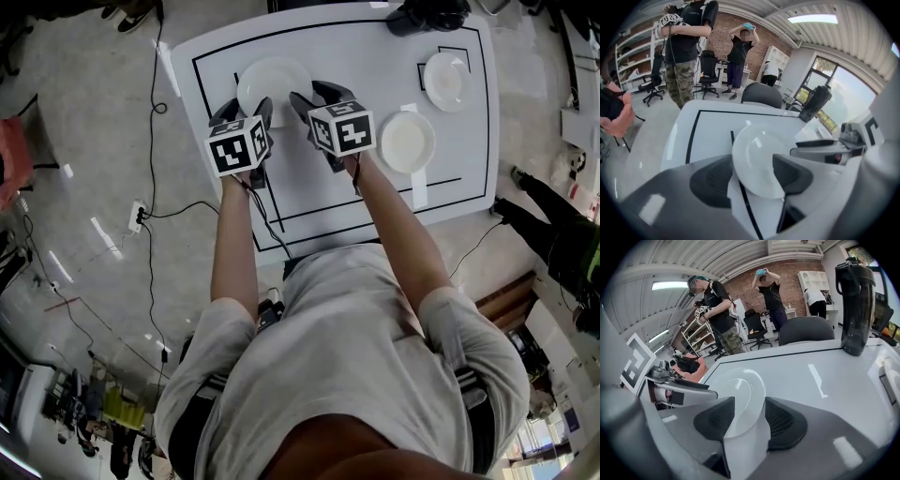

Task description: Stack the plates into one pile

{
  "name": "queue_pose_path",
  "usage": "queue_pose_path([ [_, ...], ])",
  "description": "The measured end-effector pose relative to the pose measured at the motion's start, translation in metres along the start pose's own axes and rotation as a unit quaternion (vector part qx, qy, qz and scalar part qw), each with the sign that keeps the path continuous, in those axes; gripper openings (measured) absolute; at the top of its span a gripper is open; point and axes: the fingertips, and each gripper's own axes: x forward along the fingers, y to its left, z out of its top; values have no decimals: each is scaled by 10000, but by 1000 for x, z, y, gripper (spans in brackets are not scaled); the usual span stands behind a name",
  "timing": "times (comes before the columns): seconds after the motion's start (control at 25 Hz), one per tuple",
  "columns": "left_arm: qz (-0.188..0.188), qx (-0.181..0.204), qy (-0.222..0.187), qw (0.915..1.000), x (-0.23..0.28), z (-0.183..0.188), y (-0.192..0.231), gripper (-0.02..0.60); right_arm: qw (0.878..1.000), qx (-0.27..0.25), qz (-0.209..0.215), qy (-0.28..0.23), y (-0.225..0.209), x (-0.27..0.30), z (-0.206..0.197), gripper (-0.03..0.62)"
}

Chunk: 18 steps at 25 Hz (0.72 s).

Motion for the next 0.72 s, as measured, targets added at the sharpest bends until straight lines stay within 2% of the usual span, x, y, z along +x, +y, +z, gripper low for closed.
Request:
queue_pose_path([
  [0.24, -62, 31, 89, 9999, -2, -6, -4, 264, 10000, 34, 9, -16, -1, -3, -2, 179],
  [0.52, 129, -84, -190, 9997, -26, -6, -9, 189, 9992, -172, -7, -366, 6, -28, 7, 176],
  [0.6, 241, -110, -298, 9992, -35, -8, -11, 164, 9983, -271, -58, -512, 6, -40, 9, 136],
  [0.68, 385, -158, -439, 9982, -44, -9, -11, 109, 9973, -308, -145, -647, 2, -52, 10, 62],
  [0.72, 443, -198, -520, 9975, -49, -9, -12, 81, 9969, -320, -155, -699, 0, -56, 10, 54],
])
